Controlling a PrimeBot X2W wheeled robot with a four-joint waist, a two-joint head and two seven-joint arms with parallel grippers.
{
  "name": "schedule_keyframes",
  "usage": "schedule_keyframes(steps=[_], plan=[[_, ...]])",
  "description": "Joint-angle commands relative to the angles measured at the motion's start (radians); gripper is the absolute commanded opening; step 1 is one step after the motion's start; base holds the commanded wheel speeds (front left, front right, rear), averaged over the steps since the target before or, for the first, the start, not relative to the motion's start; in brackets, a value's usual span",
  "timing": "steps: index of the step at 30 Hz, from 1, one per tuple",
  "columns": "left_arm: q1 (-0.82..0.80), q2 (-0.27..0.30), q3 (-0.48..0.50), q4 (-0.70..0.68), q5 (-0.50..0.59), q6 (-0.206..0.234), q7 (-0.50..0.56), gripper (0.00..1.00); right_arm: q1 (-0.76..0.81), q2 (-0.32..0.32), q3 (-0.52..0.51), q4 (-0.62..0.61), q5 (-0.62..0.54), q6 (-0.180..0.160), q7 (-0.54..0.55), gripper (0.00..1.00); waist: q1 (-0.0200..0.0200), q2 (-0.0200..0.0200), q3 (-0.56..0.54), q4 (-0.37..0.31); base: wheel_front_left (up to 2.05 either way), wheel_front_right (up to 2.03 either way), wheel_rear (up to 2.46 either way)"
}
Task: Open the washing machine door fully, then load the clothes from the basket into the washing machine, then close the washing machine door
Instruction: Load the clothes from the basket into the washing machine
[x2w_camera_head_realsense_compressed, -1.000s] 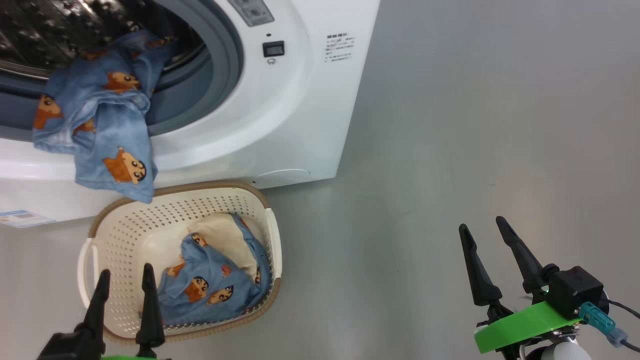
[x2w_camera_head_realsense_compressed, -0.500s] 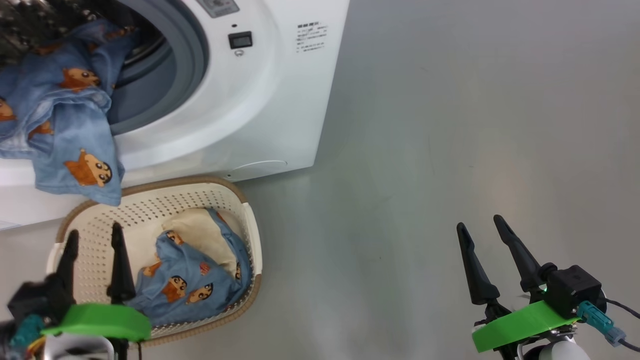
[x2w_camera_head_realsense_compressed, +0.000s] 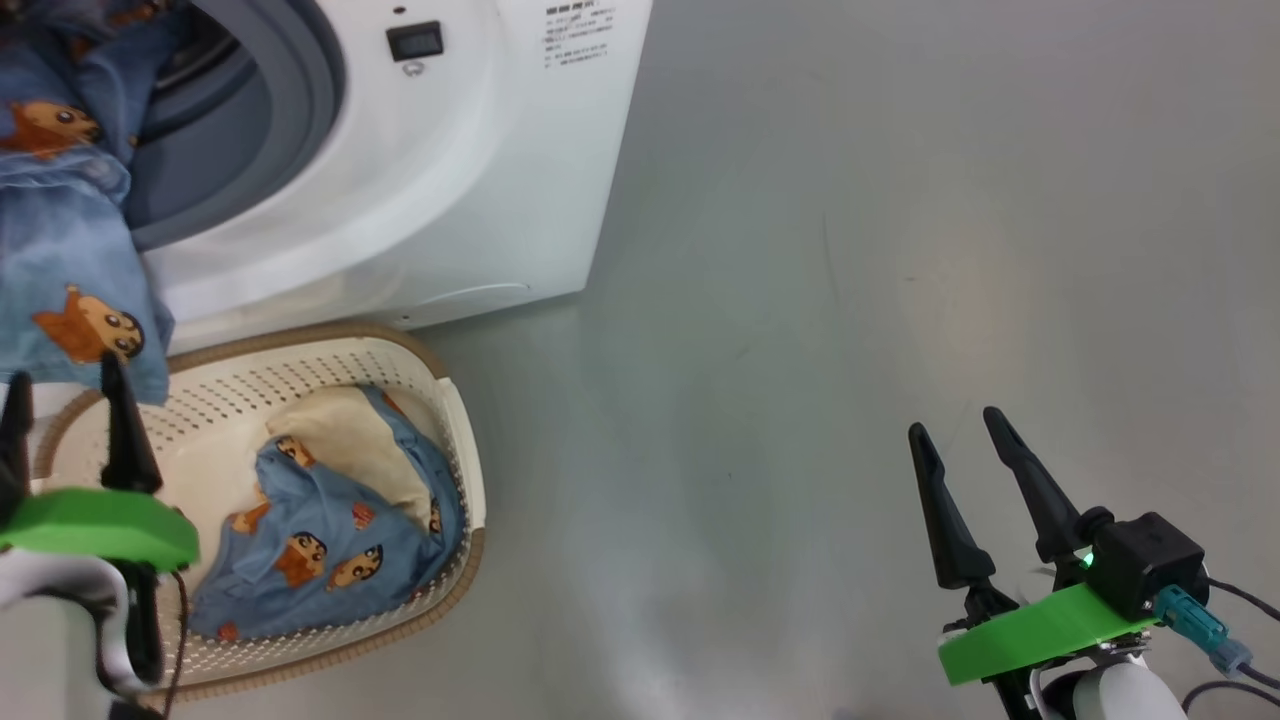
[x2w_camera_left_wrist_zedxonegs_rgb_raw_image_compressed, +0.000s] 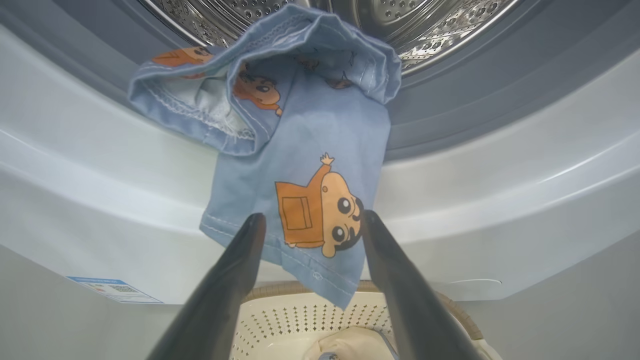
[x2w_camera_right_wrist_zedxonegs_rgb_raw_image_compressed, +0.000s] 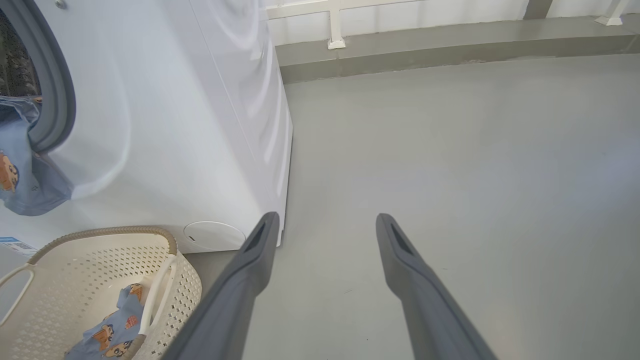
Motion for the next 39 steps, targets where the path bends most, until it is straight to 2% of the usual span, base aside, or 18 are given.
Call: schedule_keyframes(steps=[1, 9, 12, 18, 23, 24, 25, 26, 27, 29, 39], plan=[[-0.031, 0.042, 0.033, 0.007, 0.000, -0.003, -0.010, 1.00, -0.018, 0.000, 0.020, -0.023, 0.007, 0.002, -0.005, 1.00, 0.0000, -0.0001, 0.020, -0.010, 0.00, 0.00, 0.00], [-0.138, 0.090, 0.040, 0.139, 0.018, -0.001, -0.014, 1.00, -0.039, 0.002, 0.030, -0.025, 0.008, 0.002, -0.005, 1.00, 0.0000, -0.0001, 0.053, -0.028, 0.00, 0.00, 0.00], [-0.184, 0.108, 0.039, 0.181, 0.036, 0.016, -0.014, 1.00, -0.043, 0.003, 0.028, -0.026, 0.009, 0.002, -0.005, 1.00, 0.0000, -0.0001, 0.072, -0.034, 0.00, 0.00, 0.00], [-0.255, 0.117, 0.040, 0.216, 0.047, 0.025, -0.014, 1.00, -0.054, 0.003, 0.029, -0.030, 0.008, 0.002, -0.005, 1.00, 0.0000, -0.0001, 0.103, -0.039, 0.00, 0.00, 0.00], [-0.298, 0.121, 0.040, 0.204, 0.076, 0.052, -0.015, 1.00, -0.059, 0.003, 0.030, -0.032, 0.007, 0.002, -0.005, 1.00, 0.0000, -0.0001, 0.119, -0.040, 0.00, 0.00, 0.00], [-0.302, 0.119, 0.040, 0.197, 0.081, 0.055, -0.015, 0.92, -0.059, 0.003, 0.029, -0.032, 0.007, 0.002, -0.005, 1.00, 0.0000, -0.0001, 0.122, -0.039, 0.00, 0.00, 0.00], [-0.306, 0.116, 0.042, 0.189, 0.083, 0.057, -0.015, 0.60, -0.060, 0.003, 0.028, -0.032, 0.007, 0.002, -0.005, 1.00, 0.0000, -0.0001, 0.124, -0.038, 0.00, 0.00, 0.00], [-0.307, 0.114, 0.043, 0.182, 0.087, 0.060, -0.015, 0.43, -0.060, 0.003, 0.027, -0.032, 0.007, 0.002, -0.005, 1.00, 0.0000, -0.0001, 0.126, -0.038, 0.00, 0.00, 0.00], [-0.309, 0.113, 0.044, 0.176, 0.092, 0.063, -0.015, 0.34, -0.061, 0.003, 0.027, -0.031, 0.008, 0.002, -0.005, 1.00, 0.0000, -0.0001, 0.127, -0.037, 0.00, 0.00, 0.00], [-0.310, 0.109, 0.047, 0.160, 0.098, 0.066, -0.015, 0.00, -0.063, 0.003, 0.024, -0.031, 0.009, 0.002, -0.005, 1.00, 0.0000, -0.0001, 0.129, -0.035, 0.00, 0.00, 0.00], [-0.291, 0.091, 0.062, 0.105, 0.117, 0.071, -0.015, 0.00, -0.063, 0.004, 0.017, -0.030, 0.009, 0.002, -0.005, 1.00, 0.0000, -0.0001, 0.120, -0.016, 0.00, 0.00, 0.00]])
